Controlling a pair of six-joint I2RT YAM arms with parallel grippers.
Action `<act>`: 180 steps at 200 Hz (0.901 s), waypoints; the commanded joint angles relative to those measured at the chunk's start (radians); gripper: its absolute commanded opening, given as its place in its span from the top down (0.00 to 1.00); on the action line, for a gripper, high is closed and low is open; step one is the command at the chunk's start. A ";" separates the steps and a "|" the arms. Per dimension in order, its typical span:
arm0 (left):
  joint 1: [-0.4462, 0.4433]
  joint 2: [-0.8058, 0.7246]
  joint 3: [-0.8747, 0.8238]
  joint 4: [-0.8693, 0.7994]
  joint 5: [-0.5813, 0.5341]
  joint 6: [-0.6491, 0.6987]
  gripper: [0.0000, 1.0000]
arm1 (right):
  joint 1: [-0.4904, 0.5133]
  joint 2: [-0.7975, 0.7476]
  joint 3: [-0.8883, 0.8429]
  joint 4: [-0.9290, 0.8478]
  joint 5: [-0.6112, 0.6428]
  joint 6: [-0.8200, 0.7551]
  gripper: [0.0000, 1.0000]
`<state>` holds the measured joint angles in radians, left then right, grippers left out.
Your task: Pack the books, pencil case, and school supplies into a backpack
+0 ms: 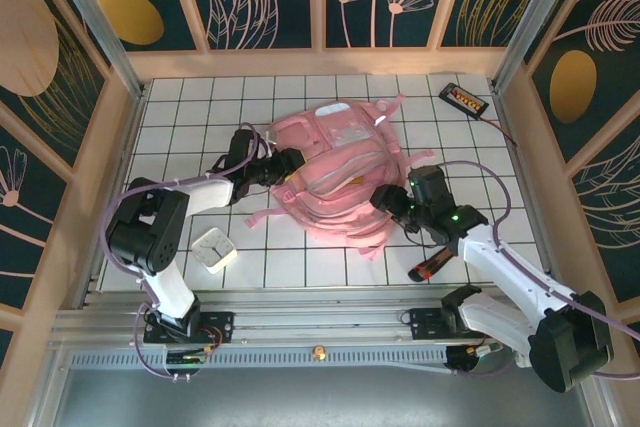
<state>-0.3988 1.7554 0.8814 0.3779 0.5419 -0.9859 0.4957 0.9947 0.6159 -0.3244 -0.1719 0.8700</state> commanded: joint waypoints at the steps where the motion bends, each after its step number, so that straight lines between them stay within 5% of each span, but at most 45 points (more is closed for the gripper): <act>1: -0.001 0.030 0.014 0.059 0.039 -0.032 0.57 | -0.020 0.015 -0.032 0.071 0.031 -0.023 0.37; 80: -0.034 0.029 -0.040 0.147 0.075 -0.083 0.75 | -0.190 0.182 -0.002 0.248 -0.091 -0.139 0.73; 145: -0.054 0.001 -0.090 0.209 0.078 -0.133 1.00 | -0.241 0.479 0.229 0.366 -0.224 -0.237 0.75; 180: -0.058 0.001 -0.094 0.291 0.070 -0.209 1.00 | -0.288 0.565 0.345 0.285 -0.258 -0.290 0.72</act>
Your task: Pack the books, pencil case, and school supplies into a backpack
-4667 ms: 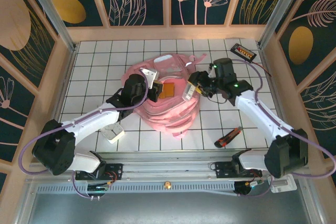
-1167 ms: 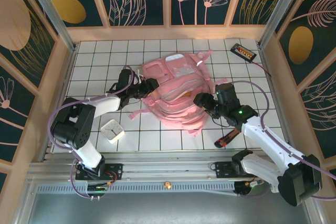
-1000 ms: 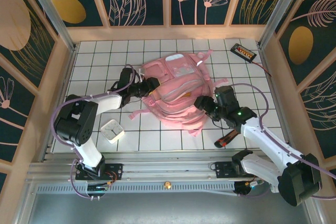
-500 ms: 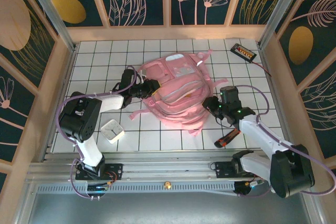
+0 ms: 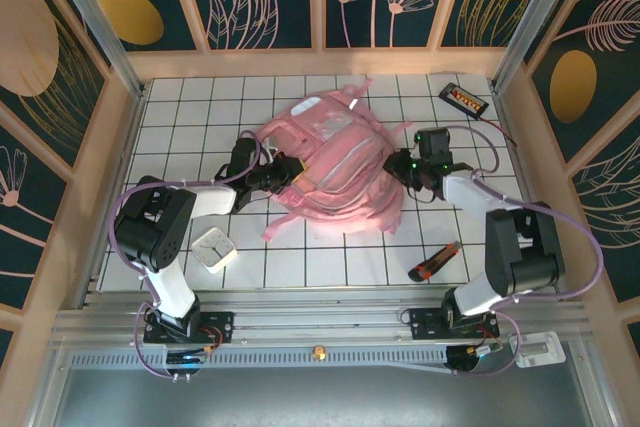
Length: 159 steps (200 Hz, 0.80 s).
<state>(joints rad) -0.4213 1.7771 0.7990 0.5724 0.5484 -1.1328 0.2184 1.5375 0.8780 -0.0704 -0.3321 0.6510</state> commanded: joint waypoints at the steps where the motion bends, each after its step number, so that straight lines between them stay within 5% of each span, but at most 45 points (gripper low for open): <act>1: -0.036 -0.021 -0.014 0.099 0.063 -0.065 1.00 | -0.012 0.022 0.083 0.026 -0.095 -0.073 0.71; 45: -0.046 -0.044 -0.043 0.227 0.021 -0.177 1.00 | 0.023 -0.239 0.004 -0.251 0.199 -0.114 0.45; 89: -0.074 -0.054 -0.044 0.311 -0.011 -0.274 1.00 | 0.347 -0.483 -0.041 -0.395 0.419 0.104 0.38; 124: -0.086 -0.048 -0.043 0.347 -0.029 -0.307 1.00 | 0.640 -0.347 0.013 -0.435 0.685 0.393 0.43; 159: -0.088 -0.057 -0.067 0.362 -0.025 -0.312 1.00 | 0.717 -0.136 0.119 -0.393 0.711 0.421 0.44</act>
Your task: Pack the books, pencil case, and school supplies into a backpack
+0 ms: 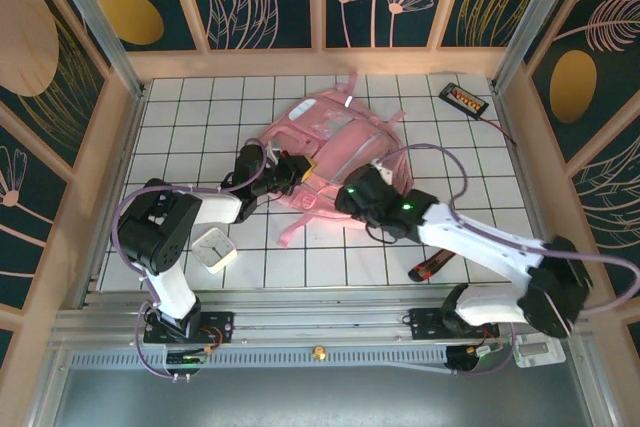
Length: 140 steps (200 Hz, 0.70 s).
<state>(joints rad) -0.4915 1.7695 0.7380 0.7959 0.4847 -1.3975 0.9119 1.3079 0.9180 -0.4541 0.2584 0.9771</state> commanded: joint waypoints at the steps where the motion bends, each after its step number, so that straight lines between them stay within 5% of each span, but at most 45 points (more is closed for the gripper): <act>1: -0.018 -0.049 -0.006 0.138 0.038 -0.048 1.00 | 0.023 0.099 0.082 -0.007 0.118 0.093 0.44; 140: -0.018 -0.087 -0.031 0.152 0.038 -0.044 1.00 | 0.017 0.392 0.304 -0.020 0.067 0.078 0.52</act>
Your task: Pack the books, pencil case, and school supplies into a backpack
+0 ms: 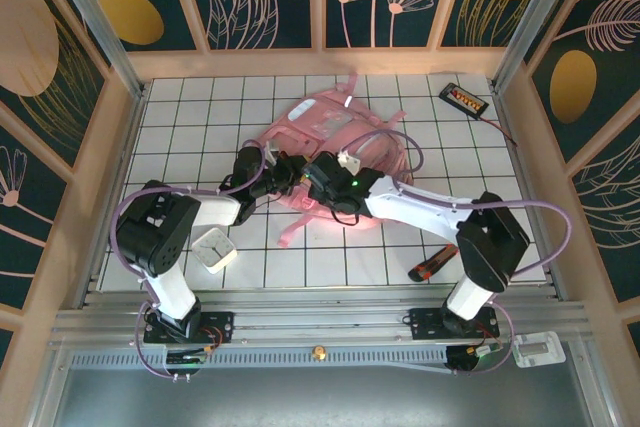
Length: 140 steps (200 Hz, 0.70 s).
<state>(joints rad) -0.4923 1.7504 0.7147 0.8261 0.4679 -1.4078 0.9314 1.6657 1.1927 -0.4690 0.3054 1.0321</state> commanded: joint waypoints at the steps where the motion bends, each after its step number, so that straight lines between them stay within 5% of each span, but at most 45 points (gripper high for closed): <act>1: -0.016 -0.068 -0.007 0.123 0.055 -0.034 1.00 | -0.003 0.035 0.030 -0.004 0.020 0.023 0.52; 66: -0.017 -0.086 -0.020 0.119 0.060 -0.033 1.00 | -0.005 0.080 0.071 0.008 0.029 0.012 0.62; 140: -0.017 -0.098 -0.032 0.106 0.060 -0.021 1.00 | -0.005 0.097 0.086 0.015 0.029 -0.020 0.95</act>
<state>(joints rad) -0.4919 1.7229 0.6849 0.8253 0.4389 -1.4078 0.9314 1.7386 1.2499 -0.5037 0.2981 1.0252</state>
